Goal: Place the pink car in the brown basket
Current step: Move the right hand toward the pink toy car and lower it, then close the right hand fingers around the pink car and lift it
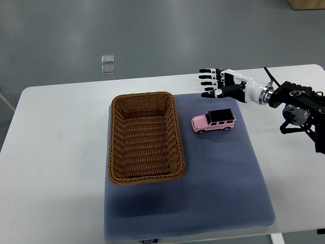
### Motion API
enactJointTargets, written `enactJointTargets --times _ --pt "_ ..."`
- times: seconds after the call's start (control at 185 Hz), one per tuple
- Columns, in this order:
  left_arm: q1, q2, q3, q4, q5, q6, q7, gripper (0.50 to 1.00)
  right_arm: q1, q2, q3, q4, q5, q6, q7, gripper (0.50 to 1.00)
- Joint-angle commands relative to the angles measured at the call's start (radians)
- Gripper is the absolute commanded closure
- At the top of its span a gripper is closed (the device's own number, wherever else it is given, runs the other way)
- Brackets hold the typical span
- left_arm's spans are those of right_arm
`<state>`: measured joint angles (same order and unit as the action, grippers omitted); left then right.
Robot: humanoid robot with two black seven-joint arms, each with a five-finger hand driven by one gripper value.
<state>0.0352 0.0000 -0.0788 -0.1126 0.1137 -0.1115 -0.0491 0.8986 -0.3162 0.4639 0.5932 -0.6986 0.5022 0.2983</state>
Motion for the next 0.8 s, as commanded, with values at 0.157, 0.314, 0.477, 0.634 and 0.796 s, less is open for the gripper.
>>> enactJointTargets --times 0.157,0.314,0.477,0.634,0.796 --pt "-0.001 0.0 -0.001 0.001 0.0 0.0 0.0 0.5 0.003 -0.052 -0.001 0.06 -0.461 0.001 0.147 0.583" --pt "-0.001 0.0 0.001 -0.001 0.0 0.0 0.0 0.5 0.025 -0.066 -0.004 0.066 -0.548 0.003 0.156 0.583" --pt "-0.001 0.0 0.001 -0.001 0.0 0.001 0.0 0.5 0.068 -0.066 -0.093 0.066 -0.621 -0.017 0.157 0.583" --pt "-0.001 0.0 0.001 -0.001 0.0 0.0 0.0 0.5 0.085 -0.064 -0.209 0.065 -0.624 -0.106 0.154 0.583" --pt "-0.001 0.0 0.001 -0.001 0.0 0.0 0.0 0.5 0.086 -0.057 -0.306 0.056 -0.624 -0.201 0.153 0.583"
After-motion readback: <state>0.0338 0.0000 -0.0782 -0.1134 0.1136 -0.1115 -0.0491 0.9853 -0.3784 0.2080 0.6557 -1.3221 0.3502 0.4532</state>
